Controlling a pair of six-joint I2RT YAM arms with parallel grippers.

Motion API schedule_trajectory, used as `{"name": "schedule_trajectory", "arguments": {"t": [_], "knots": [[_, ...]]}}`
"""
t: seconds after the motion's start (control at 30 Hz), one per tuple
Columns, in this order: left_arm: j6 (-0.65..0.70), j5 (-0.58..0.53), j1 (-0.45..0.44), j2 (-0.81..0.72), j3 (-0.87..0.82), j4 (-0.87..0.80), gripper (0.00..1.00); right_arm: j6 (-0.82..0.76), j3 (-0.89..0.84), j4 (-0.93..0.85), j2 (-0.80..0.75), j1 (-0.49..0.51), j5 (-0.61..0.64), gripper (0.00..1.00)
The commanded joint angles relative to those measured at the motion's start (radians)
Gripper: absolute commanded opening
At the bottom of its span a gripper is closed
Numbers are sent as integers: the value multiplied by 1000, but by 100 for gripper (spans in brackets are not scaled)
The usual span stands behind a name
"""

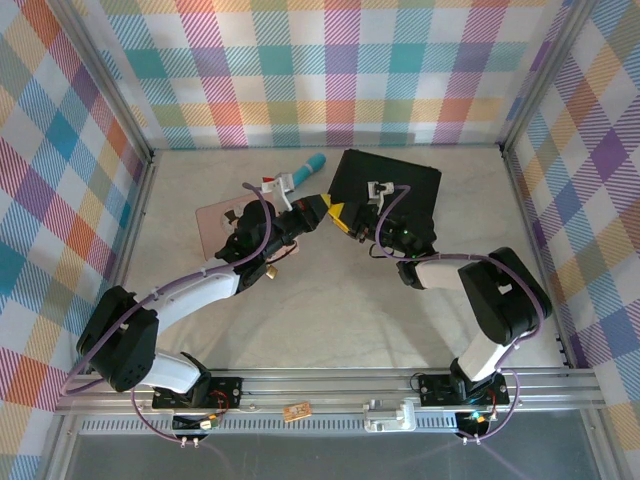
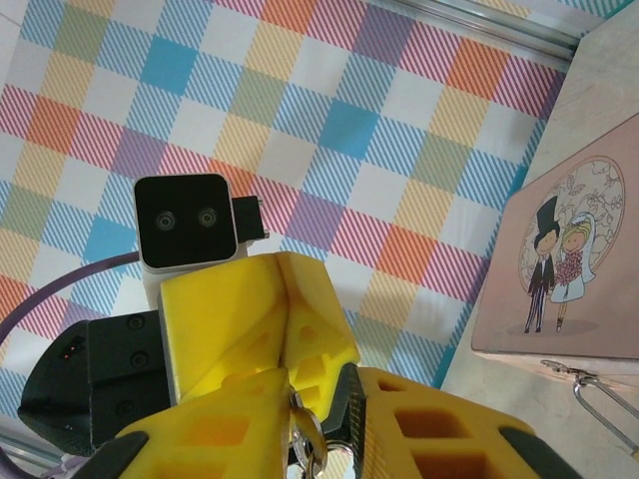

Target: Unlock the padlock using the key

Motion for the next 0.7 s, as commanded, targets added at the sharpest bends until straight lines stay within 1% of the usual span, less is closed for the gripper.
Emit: {"name": "schedule_trajectory", "arguments": {"t": [0.0,0.17,0.27,0.33,0.4,0.43,0.5,0.6,0.63,0.67], "knots": [[-3,0,-10,-36,-10,39,0,4,24,43,11,9,-11,23],[-1,-6,-9,-37,-9,35,0,10,16,51,13,10,-11,14],[-2,-10,-10,-38,-11,33,0,14,15,59,15,11,-11,13],[-3,-11,-10,-38,-9,33,0,17,17,66,20,11,-12,9],[-3,-9,-10,-37,-7,32,0,20,18,70,24,11,-11,0],[-4,-9,-9,-37,-8,30,0,17,19,70,25,11,-11,0],[-8,-19,-8,-44,-5,8,22,7,17,62,23,9,-10,0],[-19,-43,0,-73,3,-69,68,-42,16,-11,4,0,-25,0],[-28,-47,7,-82,5,-96,77,-63,13,-38,-5,-5,-31,0],[-40,-44,18,-91,7,-123,84,-90,13,-79,-20,-10,-39,0]]}}
